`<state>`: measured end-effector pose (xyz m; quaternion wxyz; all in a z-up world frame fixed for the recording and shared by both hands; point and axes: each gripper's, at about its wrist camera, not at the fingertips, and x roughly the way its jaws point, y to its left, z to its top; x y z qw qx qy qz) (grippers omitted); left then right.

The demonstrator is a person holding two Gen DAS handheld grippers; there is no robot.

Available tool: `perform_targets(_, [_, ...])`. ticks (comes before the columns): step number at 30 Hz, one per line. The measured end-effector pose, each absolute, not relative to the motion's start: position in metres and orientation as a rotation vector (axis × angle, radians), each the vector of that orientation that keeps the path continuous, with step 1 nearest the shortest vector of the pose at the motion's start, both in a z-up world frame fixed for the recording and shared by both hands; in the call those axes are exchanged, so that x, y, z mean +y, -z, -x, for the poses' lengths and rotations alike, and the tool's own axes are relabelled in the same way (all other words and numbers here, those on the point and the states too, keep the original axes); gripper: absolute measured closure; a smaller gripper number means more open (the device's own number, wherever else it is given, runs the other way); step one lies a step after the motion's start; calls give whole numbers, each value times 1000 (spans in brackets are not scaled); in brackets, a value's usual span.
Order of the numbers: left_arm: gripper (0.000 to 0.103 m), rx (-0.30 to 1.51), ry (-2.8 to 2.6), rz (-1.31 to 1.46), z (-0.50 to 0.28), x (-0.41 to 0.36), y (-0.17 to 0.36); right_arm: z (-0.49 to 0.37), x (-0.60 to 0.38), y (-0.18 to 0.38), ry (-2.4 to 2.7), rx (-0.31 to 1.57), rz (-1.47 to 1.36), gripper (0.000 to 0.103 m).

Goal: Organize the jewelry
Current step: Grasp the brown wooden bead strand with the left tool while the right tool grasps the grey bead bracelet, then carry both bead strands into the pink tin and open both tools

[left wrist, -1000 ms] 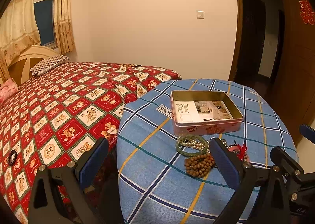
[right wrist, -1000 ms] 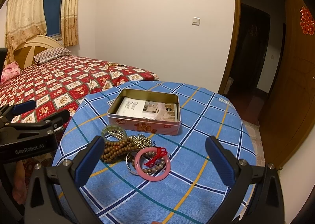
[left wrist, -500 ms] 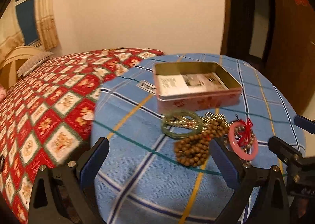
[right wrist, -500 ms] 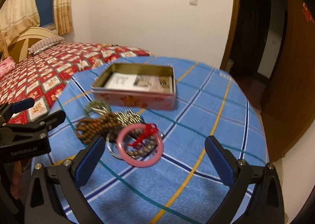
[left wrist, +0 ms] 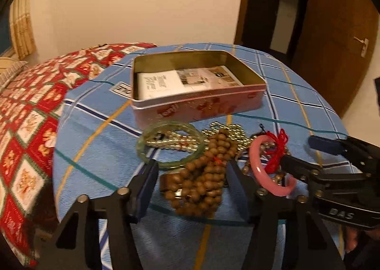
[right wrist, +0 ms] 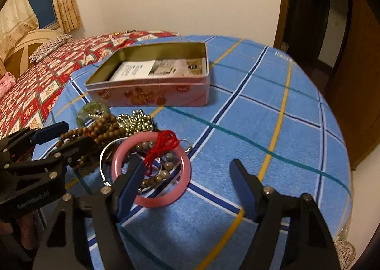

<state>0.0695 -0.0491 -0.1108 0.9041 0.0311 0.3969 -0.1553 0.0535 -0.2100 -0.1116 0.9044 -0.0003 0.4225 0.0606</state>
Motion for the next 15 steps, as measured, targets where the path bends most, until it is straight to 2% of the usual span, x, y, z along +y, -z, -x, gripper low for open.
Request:
perform_targets(2, [66,839,363,-58,-70,-52,115,-58,-207,115,-139,887,0,35])
perform_targets(3, [67,830,369,-68,-68,-54,115,-60,-207,118,-149,898,-4,39])
perform_targets(5, [78,830,399,-76,-66,-56,114,-63,-206,123,-177,921,-22,51])
perform_targets(6, [78,831,408,-73,-66,-56,114,-63,-206,124,-193,924,-36,66])
perform_targets(7, [81,831,412,-65,-66,-55,112,-62,-206,123,-199,922,-42,76])
perform_targets(10, [82,826,426,-37,-64,-49,107,-58,-205,117,-220,902,-47,83])
perform_targets(11, [82,816,427,-32,-63,-48,104,-57,-205,115,-231,896,-54,91])
perform_targets(15, [82,768,432,-23,-56,-44,89,-48,-206,103,-254,863,-55,91])
